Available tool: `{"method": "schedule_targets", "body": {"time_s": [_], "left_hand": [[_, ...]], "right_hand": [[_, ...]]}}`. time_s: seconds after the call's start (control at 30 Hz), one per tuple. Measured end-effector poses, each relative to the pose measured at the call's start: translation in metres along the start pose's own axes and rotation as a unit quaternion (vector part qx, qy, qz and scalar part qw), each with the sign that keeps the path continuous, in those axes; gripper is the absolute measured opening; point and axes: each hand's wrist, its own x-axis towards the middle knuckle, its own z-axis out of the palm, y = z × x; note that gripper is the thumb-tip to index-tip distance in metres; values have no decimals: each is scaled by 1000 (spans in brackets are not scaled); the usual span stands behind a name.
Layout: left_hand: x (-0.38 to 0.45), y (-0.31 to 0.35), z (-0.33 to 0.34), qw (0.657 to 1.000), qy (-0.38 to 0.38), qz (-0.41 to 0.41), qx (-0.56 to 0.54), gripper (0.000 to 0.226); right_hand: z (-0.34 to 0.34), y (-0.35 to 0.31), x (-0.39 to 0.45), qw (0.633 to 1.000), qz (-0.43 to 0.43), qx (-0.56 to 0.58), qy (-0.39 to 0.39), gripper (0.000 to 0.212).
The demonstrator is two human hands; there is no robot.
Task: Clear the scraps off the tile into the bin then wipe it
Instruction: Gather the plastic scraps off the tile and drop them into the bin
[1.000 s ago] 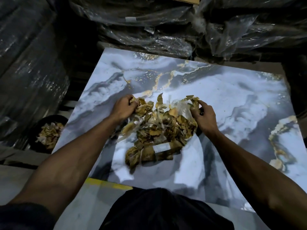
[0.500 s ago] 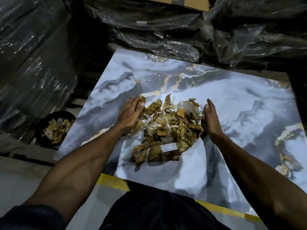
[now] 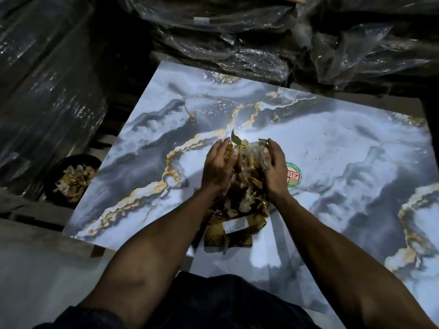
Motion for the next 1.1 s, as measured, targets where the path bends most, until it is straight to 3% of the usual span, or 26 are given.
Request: {"method": "schedule_targets", "body": {"time_s": [0.13,0.33,0.6,0.73,0.97,1.1], "left_hand": [[3,9,13,999,-8,-4,-38,77],[6,17,27,994,1,-25,-103,75],[10,30,13,967,-9,-105,-232,68],[7,47,7,953,-7,-109,-283,50],[3,62,-5,951,11,-108,-288,67],[-6,78,-31,949,37,-96,-300,62]], "right_hand": [[11,4,7,1000,1,28,12,64],[26,-5,13,992,20,120,14,40],[36,-29,15,976,55,210,-1,43],[36,-40,17,975,35,218,18,49],[34,-63,12,964,34,263,19,44],[42,-79,3,938,43,343,13,41]]}}
